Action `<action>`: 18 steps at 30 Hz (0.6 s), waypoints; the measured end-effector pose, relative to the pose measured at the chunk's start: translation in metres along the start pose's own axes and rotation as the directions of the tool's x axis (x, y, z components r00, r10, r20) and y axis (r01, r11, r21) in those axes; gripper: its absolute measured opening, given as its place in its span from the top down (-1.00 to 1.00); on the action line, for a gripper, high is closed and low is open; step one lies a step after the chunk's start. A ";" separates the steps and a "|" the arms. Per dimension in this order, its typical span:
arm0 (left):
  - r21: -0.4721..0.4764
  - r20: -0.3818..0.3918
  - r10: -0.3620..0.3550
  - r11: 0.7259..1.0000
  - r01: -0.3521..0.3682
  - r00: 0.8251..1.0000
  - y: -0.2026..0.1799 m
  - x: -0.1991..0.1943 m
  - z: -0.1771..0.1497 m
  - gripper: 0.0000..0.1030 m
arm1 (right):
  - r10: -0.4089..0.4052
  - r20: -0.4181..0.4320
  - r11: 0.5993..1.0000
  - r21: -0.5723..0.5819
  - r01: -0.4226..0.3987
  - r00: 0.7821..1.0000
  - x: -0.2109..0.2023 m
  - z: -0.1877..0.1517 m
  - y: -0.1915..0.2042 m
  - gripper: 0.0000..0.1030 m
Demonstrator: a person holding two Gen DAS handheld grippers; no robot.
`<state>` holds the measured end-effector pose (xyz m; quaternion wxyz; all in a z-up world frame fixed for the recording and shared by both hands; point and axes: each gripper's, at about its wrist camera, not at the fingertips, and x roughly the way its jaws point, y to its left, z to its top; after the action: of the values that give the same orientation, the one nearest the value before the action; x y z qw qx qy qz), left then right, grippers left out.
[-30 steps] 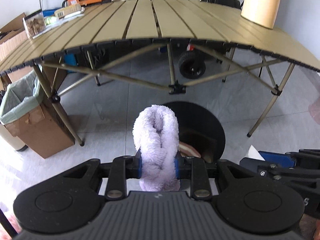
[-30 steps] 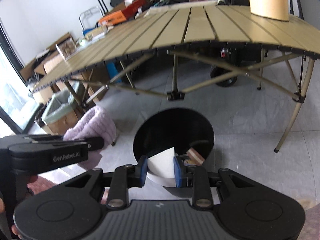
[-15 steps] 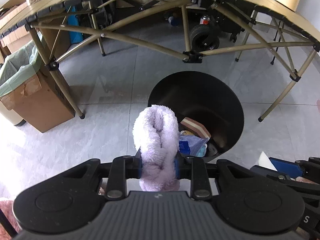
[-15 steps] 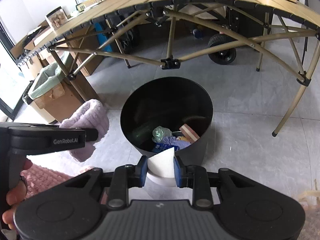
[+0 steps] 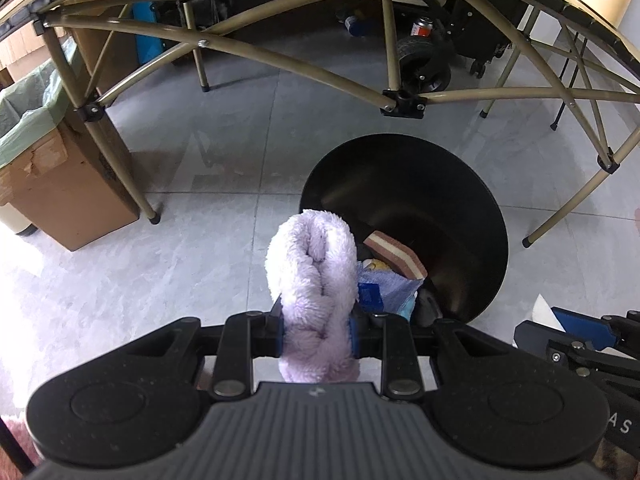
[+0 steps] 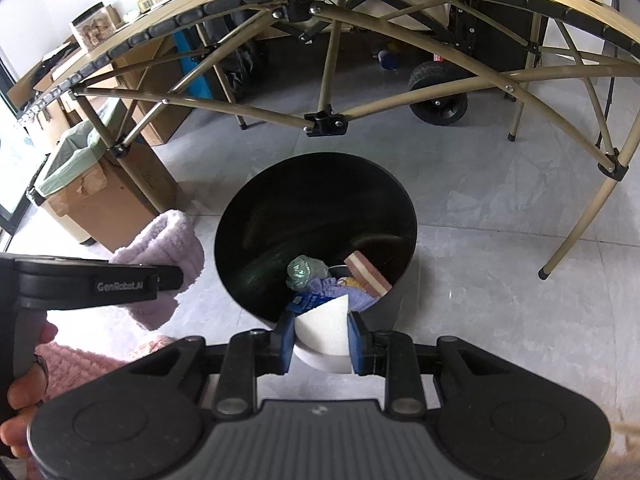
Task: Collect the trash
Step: 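Open the left gripper over the bin to drop the headband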
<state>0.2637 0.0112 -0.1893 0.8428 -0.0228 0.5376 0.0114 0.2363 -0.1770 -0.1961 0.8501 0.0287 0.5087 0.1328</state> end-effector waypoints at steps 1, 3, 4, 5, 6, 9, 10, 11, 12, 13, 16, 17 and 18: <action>0.004 -0.001 -0.004 1.000 0.004 1.000 -0.002 0.002 0.002 0.46 | -0.004 0.001 1.000 0.001 0.004 1.000 0.001 0.002 -0.001 0.49; 0.009 -0.003 -0.013 1.000 0.013 1.000 -0.006 0.005 0.007 0.46 | -0.010 0.001 1.000 0.005 0.010 1.000 0.003 0.005 -0.005 0.49; 0.012 -0.003 -0.018 1.000 0.018 1.000 -0.008 0.006 0.009 0.46 | -0.012 0.002 1.000 0.008 0.012 1.000 0.005 0.006 -0.007 0.49; 0.017 -0.004 -0.022 1.000 0.022 1.000 -0.011 0.008 0.012 0.46 | -0.014 0.002 1.000 0.012 0.014 1.000 0.006 0.008 -0.009 0.49; 0.022 -0.003 -0.025 0.999 0.025 1.000 -0.014 0.010 0.015 0.46 | -0.016 0.002 1.000 0.016 0.016 1.000 0.007 0.010 -0.011 0.49; 0.033 -0.001 -0.033 0.999 0.033 0.999 -0.022 0.016 0.023 0.46 | -0.027 0.006 0.999 0.022 0.027 1.000 0.010 0.015 -0.017 0.49; 0.035 -0.001 -0.035 0.999 0.035 0.999 -0.024 0.018 0.026 0.46 | -0.031 0.009 0.999 0.024 0.031 0.999 0.011 0.017 -0.020 0.49; 0.038 -0.002 -0.038 0.999 0.038 0.999 -0.026 0.021 0.029 0.46 | -0.036 0.012 0.999 0.026 0.035 0.999 0.011 0.019 -0.022 0.49; 0.040 -0.004 -0.041 0.998 0.041 0.999 -0.029 0.024 0.031 0.46 | -0.040 0.014 0.999 0.028 0.039 0.999 0.012 0.020 -0.024 0.49; 0.042 -0.007 -0.045 0.998 0.045 0.999 -0.031 0.026 0.033 0.46 | -0.045 0.016 0.999 0.030 0.045 0.999 0.012 0.022 -0.027 0.49; 0.051 -0.014 -0.054 0.997 0.055 0.998 -0.039 0.035 0.040 0.46 | -0.063 0.020 0.997 0.038 0.063 0.998 0.014 0.026 -0.035 0.49; 0.054 -0.015 -0.056 0.997 0.057 0.998 -0.041 0.038 0.042 0.46 | -0.069 0.021 0.997 0.042 0.068 0.997 0.015 0.027 -0.037 0.49; 0.057 -0.016 -0.059 0.997 0.060 0.998 -0.044 0.041 0.044 0.46 | -0.074 0.020 0.996 0.048 0.073 0.997 0.016 0.029 -0.040 0.49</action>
<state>0.3228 -0.0305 -0.2065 0.8392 -0.0145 0.5428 -0.0292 0.2763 -0.2090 -0.2035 0.8591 0.0315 0.5030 0.0889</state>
